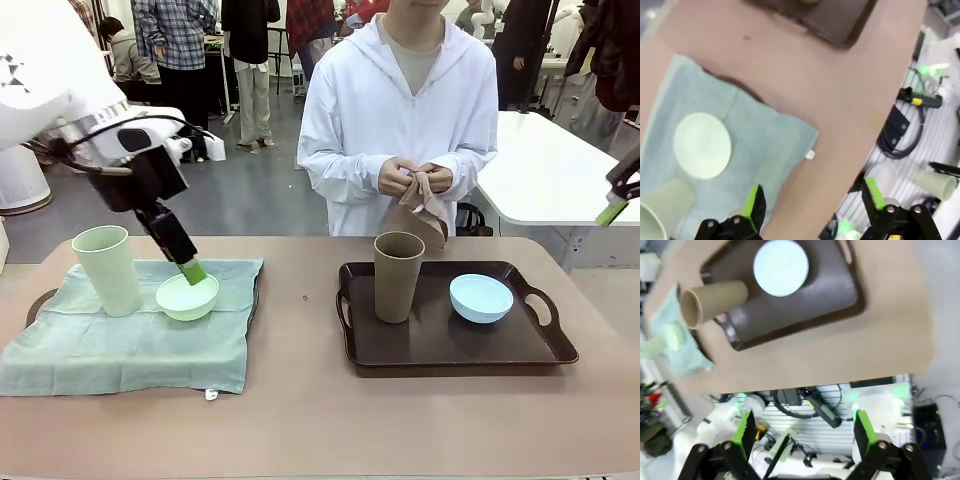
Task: Set up a tray with a mat and arrange the tableware.
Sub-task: Pick up the Picnic Bowl and Reusable plastic cup from the Handle tray in front of the human's position and hold them in the air.
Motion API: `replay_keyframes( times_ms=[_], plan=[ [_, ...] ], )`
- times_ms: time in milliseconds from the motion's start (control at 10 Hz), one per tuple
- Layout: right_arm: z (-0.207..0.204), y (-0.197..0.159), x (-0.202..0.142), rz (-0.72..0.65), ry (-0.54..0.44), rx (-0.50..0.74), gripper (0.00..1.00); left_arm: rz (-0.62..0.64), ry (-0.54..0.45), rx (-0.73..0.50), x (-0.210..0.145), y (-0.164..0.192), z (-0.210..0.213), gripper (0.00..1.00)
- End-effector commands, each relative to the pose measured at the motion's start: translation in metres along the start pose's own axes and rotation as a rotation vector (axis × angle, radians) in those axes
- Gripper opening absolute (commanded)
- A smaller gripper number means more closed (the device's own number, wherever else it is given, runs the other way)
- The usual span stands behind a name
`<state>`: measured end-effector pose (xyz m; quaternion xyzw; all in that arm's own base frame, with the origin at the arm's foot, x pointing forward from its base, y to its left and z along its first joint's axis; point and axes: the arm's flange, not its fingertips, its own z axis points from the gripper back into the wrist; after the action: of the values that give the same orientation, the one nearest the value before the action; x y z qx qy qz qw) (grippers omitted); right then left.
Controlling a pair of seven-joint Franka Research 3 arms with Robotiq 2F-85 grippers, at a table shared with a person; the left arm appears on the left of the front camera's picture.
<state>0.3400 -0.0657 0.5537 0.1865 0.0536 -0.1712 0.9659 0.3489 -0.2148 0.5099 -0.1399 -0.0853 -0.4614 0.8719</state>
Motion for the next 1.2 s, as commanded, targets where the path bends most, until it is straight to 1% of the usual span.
replay_keyframes(
  times_ms=[0,100,200,500,600,700,800,900,1000,1100],
  plan=[
    [-0.015,-0.004,0.006,-0.036,0.005,-0.029,1.00,-0.054,-0.054,-0.002,0.002,0.012,-0.012,1.00],
    [-0.018,-0.007,0.006,-0.039,0.009,-0.031,1.00,-0.025,-0.074,-0.046,-0.002,0.020,-0.012,1.00],
    [-0.011,-0.002,0.003,-0.008,0.013,-0.012,1.00,-0.028,-0.015,0.004,0.006,-0.002,-0.005,1.00],
    [-0.011,-0.002,0.003,-0.008,0.013,-0.012,1.00,-0.028,-0.015,0.004,0.006,-0.002,-0.005,1.00],
    [-0.014,-0.005,0.004,-0.005,0.015,-0.005,1.00,-0.032,-0.030,-0.006,0.007,0.004,-0.008,1.00],
    [-0.011,0.009,0.015,0.055,-0.006,-0.042,1.00,-0.194,-0.072,0.030,0.032,0.017,-0.020,1.00],
    [-0.017,0.023,0.025,0.081,-0.047,-0.108,1.00,-0.205,-0.075,0.009,0.057,0.025,-0.035,1.00],
    [-0.025,0.036,0.033,0.087,-0.066,-0.153,1.00,-0.308,-0.083,-0.002,0.080,0.024,-0.045,1.00],
    [-0.031,0.041,0.044,0.100,-0.068,-0.183,1.00,-0.394,-0.127,-0.057,0.102,0.020,-0.062,1.00],
    [-0.041,0.047,0.053,0.096,-0.070,-0.216,1.00,-0.421,-0.160,-0.114,0.120,0.017,-0.080,1.00]
  ],
)
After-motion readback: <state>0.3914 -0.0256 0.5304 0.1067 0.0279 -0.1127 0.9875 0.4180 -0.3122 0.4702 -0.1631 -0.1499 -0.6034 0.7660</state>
